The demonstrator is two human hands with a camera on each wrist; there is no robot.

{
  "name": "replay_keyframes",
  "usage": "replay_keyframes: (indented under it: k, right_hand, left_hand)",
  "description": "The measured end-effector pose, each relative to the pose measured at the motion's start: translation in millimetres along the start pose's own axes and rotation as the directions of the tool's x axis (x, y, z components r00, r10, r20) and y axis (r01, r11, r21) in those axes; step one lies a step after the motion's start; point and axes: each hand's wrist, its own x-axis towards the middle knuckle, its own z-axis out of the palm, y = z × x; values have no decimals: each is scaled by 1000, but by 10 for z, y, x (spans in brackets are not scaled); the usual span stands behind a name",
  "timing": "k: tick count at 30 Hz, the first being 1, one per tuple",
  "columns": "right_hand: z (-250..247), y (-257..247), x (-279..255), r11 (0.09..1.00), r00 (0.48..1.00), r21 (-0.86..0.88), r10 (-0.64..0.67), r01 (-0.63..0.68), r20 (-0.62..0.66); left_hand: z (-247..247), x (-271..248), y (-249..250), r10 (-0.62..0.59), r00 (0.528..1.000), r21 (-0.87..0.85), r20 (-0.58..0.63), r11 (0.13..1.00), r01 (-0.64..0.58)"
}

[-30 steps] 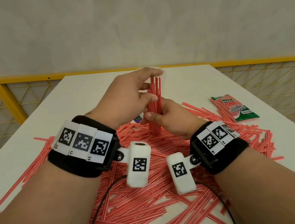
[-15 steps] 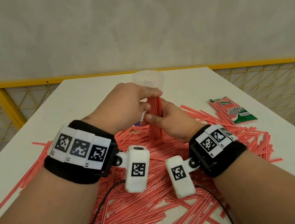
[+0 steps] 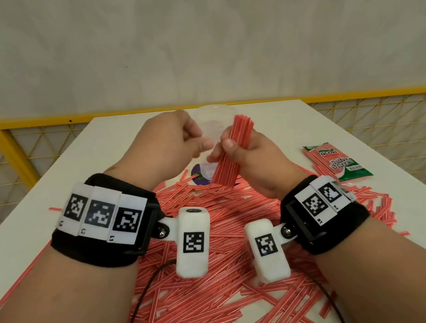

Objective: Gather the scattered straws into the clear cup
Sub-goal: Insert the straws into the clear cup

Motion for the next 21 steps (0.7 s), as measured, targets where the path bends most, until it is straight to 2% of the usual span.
replay_keyframes:
  k: [3,6,8,10,12,16,21]
  right_hand:
    - [-34,-203,-3,969,1000,247,-20,15,19]
    - [-38,-335,-42,949,998,314,-39,21,52]
    - [-14,-375,-64,948,996,319,-44,18,74]
    - [11,-394,-78,946,994,323,-26,-10,106]
    - [29,-403,-85,950,993,308,9,-45,119]
    - [44,-409,-85,959,993,263,84,-102,79]
    - [22,-477,-1,988,999,151,16,-10,-34]
  left_hand:
    - [-52,-26,-13,-111,981,82,160,992,99]
    - [-44,-63,-3,-80,928,33,364,997,73]
    - [7,-87,-3,-24,876,-195,481,972,133]
    - [69,-106,-9,41,825,-445,564,856,262]
    - [120,-110,-11,100,800,-580,592,742,336]
    - [199,-131,32,169,812,-714,559,597,367]
    - [250,-113,56,76,895,-728,440,614,306]
